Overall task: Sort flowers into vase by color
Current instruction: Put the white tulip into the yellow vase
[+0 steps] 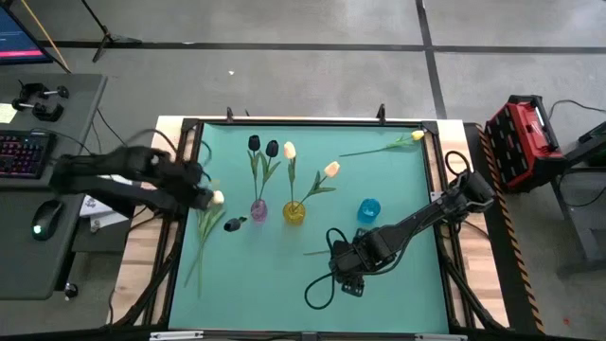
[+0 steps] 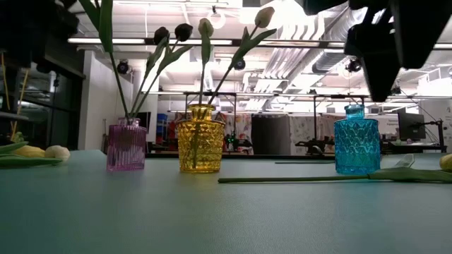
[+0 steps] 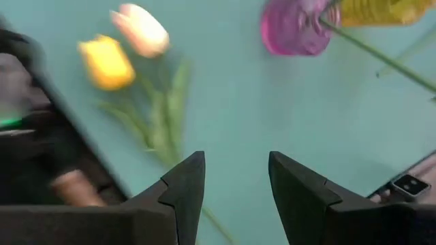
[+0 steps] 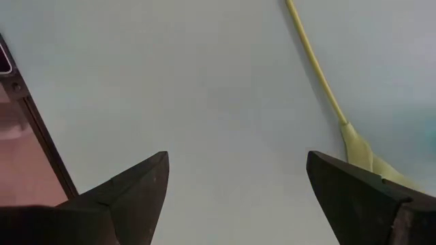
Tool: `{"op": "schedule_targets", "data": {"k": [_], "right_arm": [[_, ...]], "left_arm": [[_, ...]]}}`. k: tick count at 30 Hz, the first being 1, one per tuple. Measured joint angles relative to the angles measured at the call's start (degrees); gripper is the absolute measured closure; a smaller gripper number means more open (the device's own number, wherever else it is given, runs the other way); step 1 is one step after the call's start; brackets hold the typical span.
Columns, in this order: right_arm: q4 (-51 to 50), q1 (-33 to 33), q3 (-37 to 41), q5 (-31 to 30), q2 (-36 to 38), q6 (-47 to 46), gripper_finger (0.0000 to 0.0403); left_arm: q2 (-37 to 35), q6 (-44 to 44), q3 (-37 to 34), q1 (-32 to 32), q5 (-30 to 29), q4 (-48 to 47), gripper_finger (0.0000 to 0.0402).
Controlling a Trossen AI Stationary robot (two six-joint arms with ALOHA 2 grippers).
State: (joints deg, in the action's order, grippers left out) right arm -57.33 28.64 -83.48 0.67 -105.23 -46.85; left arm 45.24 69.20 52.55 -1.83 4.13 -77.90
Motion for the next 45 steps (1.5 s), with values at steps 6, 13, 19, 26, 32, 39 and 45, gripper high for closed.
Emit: {"op": "schedule_targets", "data": {"k": [6, 13, 19, 26, 32, 39, 45], "right_arm": [[0.44, -0.53, 0.0, -0.17, 0.0, 2.38, 0.0068], [0.95, -1.27, 0.0, -0.46, 0.02, 5.32, 0.0068], [1.26, -2.83, 0.0, -0.94, 0.02, 6.83, 0.0068], [2.11, -4.06, -0.01, -1.11, 0.02, 6.57, 0.0068], [3.78, -4.02, -0.02, -1.11, 0.02, 6.38, 0.0068], [3.92, -4.04, -0.02, -1.14, 0.02, 5.02, 0.0068], [4.07, -4.04, -0.02, -2.05, 0.0, 4.72, 0.0068]], "left_arm": [[0.27, 13.61, -14.58, -12.6, 1.57, 21.83, 0.025], [3.75, 31.5, -21.73, -26.65, -2.8, 28.57, 0.025], [11.36, 38.79, -21.74, -34.76, -4.39, 28.13, 0.025], [19.79, 45.72, -21.74, -41.17, -4.4, 28.05, 0.025], [23.77, 47.29, -21.71, -42.81, -4.56, 28.06, 0.025], [24.64, 47.78, -21.7, -43.67, -4.4, 28.08, 0.0288], [24.62, 47.75, -21.7, -43.67, -4.4, 28.07, 0.0385]]}}
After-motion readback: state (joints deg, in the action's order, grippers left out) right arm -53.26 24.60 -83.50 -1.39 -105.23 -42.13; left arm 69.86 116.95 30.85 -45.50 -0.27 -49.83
